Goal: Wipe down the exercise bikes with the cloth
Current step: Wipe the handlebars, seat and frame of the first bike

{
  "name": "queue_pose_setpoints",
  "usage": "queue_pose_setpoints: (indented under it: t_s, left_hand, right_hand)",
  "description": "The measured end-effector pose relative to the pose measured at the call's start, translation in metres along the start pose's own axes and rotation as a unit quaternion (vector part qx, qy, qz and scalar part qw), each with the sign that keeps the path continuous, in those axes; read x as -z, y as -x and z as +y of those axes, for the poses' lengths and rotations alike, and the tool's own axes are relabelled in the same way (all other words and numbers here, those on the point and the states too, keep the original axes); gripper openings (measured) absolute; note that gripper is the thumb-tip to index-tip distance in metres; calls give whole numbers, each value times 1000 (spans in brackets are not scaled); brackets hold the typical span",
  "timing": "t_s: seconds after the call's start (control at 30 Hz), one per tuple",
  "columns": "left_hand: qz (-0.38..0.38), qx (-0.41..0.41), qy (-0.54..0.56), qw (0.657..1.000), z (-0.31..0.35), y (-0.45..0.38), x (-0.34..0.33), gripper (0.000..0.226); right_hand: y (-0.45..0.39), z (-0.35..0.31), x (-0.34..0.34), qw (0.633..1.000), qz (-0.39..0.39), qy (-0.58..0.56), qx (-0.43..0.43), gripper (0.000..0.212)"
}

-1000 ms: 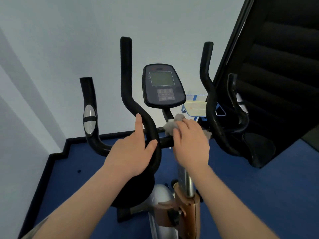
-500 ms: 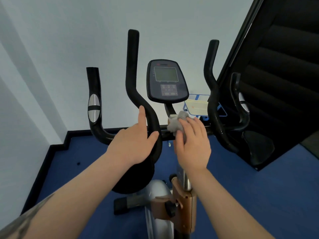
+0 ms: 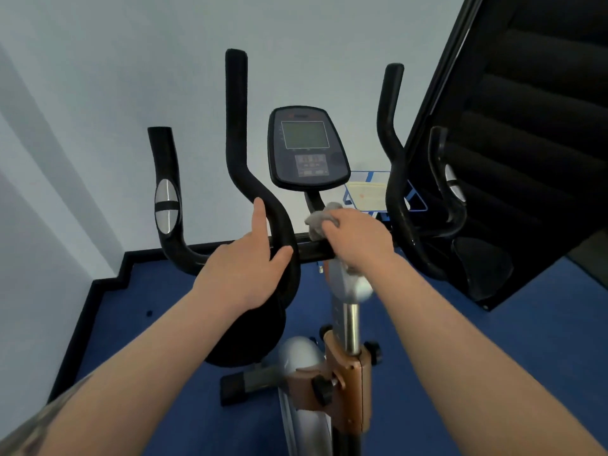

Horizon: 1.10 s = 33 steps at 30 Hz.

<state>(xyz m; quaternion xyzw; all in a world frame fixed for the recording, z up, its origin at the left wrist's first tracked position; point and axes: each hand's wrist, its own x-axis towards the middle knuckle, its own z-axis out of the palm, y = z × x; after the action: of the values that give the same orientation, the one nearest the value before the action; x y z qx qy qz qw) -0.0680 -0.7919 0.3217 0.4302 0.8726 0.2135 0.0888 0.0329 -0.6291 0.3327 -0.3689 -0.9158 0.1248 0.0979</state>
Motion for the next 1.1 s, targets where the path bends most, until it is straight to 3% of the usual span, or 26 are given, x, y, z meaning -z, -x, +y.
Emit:
queue_pose_setpoints:
  t_s: [0.13, 0.23, 0.3, 0.47, 0.57, 0.63, 0.67, 0.73, 0.8, 0.87, 0.93, 0.97, 1.0, 1.1]
  left_hand:
    - [1, -4, -7, 1000, 0, 1, -1, 83]
    - [-5, 1, -5, 1000, 0, -1, 0, 84]
    - [-7, -1, 0, 1000, 0, 0, 1, 84]
    - [-1, -7, -1, 1000, -2, -1, -1, 84]
    - [-6, -7, -1, 1000, -3, -2, -1, 84]
    - [-9, -8, 4, 1000, -3, -1, 0, 84]
    - [-10, -9, 6, 1000, -2, -1, 1, 84]
    - [-7, -9, 6, 1000, -2, -1, 2, 84]
    - [-6, -10, 2, 1000, -2, 0, 1, 83]
    - [-5, -11, -4, 1000, -2, -1, 0, 83]
    - [-13, -9, -4, 1000, -1, -1, 2, 83]
    - [-15, -7, -4, 1000, 0, 0, 2, 83]
    - [-16, -7, -5, 1000, 0, 1, 3, 83]
    - [-13, -9, -7, 1000, 1, 3, 4, 83]
  right_hand:
    - [17, -11, -15, 987, 39, 150, 43, 36]
    - [-16, -20, -1, 994, -64, 84, -30, 39]
    - [-29, -22, 6, 987, -137, 77, -29, 36]
    - [-2, -8, -9, 996, -4, 80, 49, 35]
    - [-28, -12, 0, 994, -93, 56, -34, 40]
    - [-34, -16, 0, 991, -107, 55, -53, 41]
    - [-28, -15, -4, 995, -70, 69, -32, 40]
    - [0, -11, -18, 991, 75, 106, 12, 35]
    - [23, -7, -25, 984, 155, 77, 39, 31]
    - [4, -2, -18, 993, 115, 2, 8, 28]
    - [-21, 1, -4, 998, -2, -38, -52, 29]
    - [-26, 3, -2, 997, -21, -46, -66, 30]
    - [-22, 2, -4, 997, -10, -45, -62, 29]
    - [22, -2, -27, 983, 185, 0, 2, 25]
